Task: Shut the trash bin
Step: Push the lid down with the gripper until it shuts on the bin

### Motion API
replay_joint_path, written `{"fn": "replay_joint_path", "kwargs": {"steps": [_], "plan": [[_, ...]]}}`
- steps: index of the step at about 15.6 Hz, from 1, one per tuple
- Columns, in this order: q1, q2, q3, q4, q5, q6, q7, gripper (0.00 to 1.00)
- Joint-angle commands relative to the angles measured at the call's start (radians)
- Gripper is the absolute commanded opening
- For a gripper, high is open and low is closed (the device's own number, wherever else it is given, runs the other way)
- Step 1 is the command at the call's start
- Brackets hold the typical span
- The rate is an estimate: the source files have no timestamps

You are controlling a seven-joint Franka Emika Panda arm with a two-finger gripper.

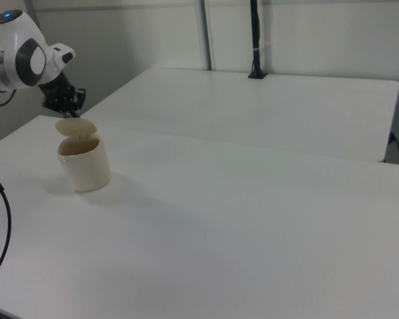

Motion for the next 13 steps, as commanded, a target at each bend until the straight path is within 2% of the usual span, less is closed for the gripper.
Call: {"fn": "replay_joint_path", "kwargs": {"steps": [1,4,13], "plan": [[0.004,-0.013,0.000,-0.001,-0.063,-0.139,-0.019,0.00],[0.005,-0.010,0.000,-0.013,-0.066,-0.183,-0.019,0.00],[0.004,0.029,0.002,-0.047,-0.060,-0.181,-0.016,0.00]]}}
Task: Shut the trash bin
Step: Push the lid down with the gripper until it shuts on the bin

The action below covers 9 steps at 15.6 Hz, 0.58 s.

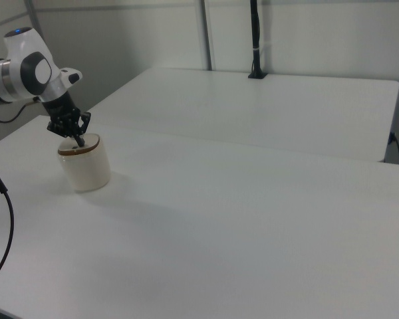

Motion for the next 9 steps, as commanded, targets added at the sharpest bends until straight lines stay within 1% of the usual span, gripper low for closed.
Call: {"fn": "replay_joint_path", "kwargs": {"steps": [1,9], "plan": [[0.004,0.008,0.002,-0.016,-0.006,-0.014,-0.012,0.00],[0.005,0.037,0.002,-0.016,-0.001,-0.006,-0.009,0.00]]}}
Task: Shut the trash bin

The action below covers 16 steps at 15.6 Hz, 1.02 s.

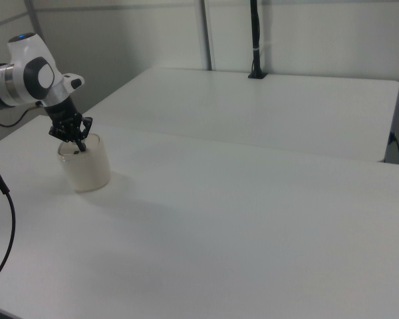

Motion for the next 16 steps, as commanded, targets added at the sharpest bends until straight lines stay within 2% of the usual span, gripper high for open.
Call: {"fn": "replay_joint_path", "kwargs": {"steps": [1,4,10,16], "plan": [[0.005,0.017,0.002,-0.015,-0.001,-0.008,-0.009,0.00],[0.004,0.017,0.002,-0.013,-0.001,-0.016,-0.008,0.00],[-0.031,-0.100,-0.021,0.013,0.000,-0.097,0.006,0.00],[-0.203,-0.222,-0.023,0.017,0.005,-0.308,0.045,0.00]]}}
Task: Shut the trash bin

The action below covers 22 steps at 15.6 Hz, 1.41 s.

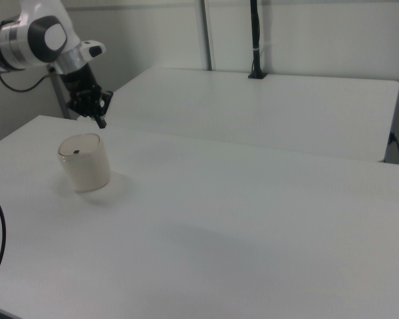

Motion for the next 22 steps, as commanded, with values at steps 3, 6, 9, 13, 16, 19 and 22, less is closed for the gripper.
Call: {"fn": "replay_joint_path", "kwargs": {"steps": [3,6,9,13,16,19,22], "plan": [[-0.167,-0.104,0.001,-0.023,0.017,-0.128,0.021,0.00],[-0.238,-0.152,0.000,-0.025,0.040,-0.180,0.018,0.00],[-0.275,-0.184,0.000,-0.033,0.055,-0.223,0.016,0.00],[-0.292,-0.186,0.000,-0.034,0.057,-0.237,0.007,0.23],[-0.298,-0.184,0.000,-0.033,0.057,-0.234,0.005,0.68],[-0.299,-0.183,0.000,-0.031,0.057,-0.233,0.007,1.00],[-0.299,-0.183,0.000,-0.031,0.057,-0.236,0.015,1.00]]}}
